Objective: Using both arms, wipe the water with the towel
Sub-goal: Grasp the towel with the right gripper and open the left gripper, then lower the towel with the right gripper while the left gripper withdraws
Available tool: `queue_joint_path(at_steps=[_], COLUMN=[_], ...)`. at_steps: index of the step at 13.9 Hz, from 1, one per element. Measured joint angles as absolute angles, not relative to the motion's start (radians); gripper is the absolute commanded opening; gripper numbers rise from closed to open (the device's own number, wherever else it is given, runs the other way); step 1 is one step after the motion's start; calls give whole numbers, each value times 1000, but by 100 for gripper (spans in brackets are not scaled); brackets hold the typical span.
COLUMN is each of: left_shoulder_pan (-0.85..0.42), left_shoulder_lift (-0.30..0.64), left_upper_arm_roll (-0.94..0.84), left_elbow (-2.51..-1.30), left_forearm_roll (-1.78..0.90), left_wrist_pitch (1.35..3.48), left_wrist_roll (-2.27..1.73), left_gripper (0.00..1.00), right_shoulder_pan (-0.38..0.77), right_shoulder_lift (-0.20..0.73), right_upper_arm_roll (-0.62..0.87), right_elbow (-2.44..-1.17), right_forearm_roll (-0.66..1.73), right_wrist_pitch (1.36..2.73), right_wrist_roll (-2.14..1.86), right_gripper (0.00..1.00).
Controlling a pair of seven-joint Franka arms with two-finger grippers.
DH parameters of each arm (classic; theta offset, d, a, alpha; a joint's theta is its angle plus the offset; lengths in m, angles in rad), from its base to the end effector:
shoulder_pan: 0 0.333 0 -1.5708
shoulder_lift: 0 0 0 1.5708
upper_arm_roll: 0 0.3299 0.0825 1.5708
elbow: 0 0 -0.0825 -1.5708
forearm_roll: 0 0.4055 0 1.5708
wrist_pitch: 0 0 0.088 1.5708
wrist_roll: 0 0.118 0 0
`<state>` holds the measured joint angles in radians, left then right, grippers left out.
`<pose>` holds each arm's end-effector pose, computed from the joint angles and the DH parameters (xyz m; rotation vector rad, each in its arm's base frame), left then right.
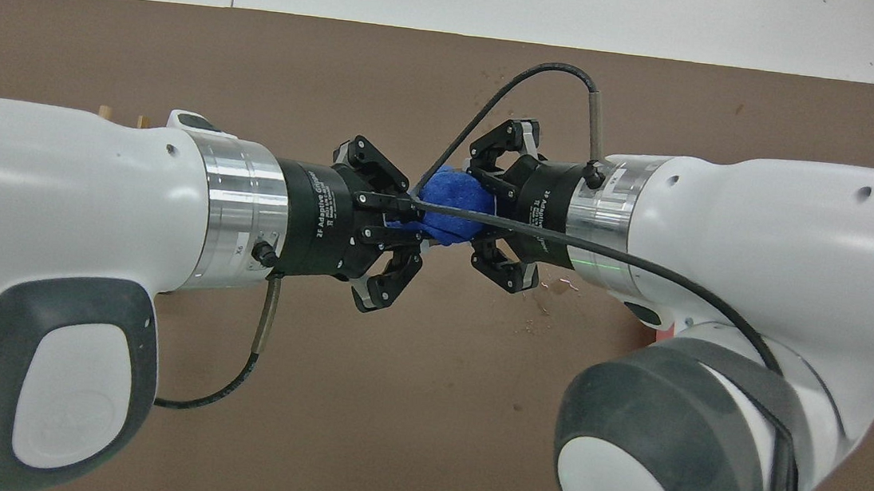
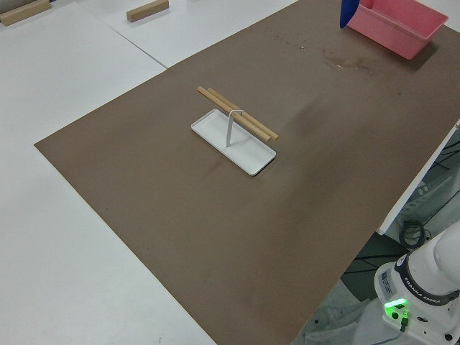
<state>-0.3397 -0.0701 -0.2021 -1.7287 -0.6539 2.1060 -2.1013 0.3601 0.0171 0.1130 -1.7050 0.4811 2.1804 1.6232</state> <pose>0.4960 -0.3437 0.6564 1.5833 1.9333 -0.6389 0.5542 0.3072 0.6203 -1.9763 1.5611 0.2184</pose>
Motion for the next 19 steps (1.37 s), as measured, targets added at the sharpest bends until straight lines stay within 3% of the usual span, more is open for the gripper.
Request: queue_joint_path(at_steps=[2,3,4,5,14,19], left_shoulder_pan=[-340,-340,-340,-340,-323,-174], left_shoulder_lift=[-70,-70,-70,-70,-70,-74], left_upper_arm_roll=[-203,-203,-204,-204,-192,-178], left_elbow=[-1729,-1729,-1730,-1730,-1739,-1765], left_forearm_roll=[-654,-654,-654,-654,-512,-493], left_wrist_pitch=[2106,2106,2105,2105,2102,2103], left_wrist_roll=[-2098,-2097,-2097,-2097,-2098,-2075], left_gripper=[0,20,74,100,100,100], right_shoulder_pan=[360,359,359,358,343,324], right_shoulder_lift=[16,15,13,13,-1,55], right_upper_arm_roll=[111,110,110,109,102,102], right_elbow=[-1705,-1705,-1705,-1705,-1765,-1809], right_forearm_roll=[481,477,475,474,469,469], right_wrist_pitch=[2170,2164,2154,2143,2150,2404], right_wrist_roll=[1620,1603,1574,1553,1361,1190], right_gripper=[0,0,0,0,0,0])
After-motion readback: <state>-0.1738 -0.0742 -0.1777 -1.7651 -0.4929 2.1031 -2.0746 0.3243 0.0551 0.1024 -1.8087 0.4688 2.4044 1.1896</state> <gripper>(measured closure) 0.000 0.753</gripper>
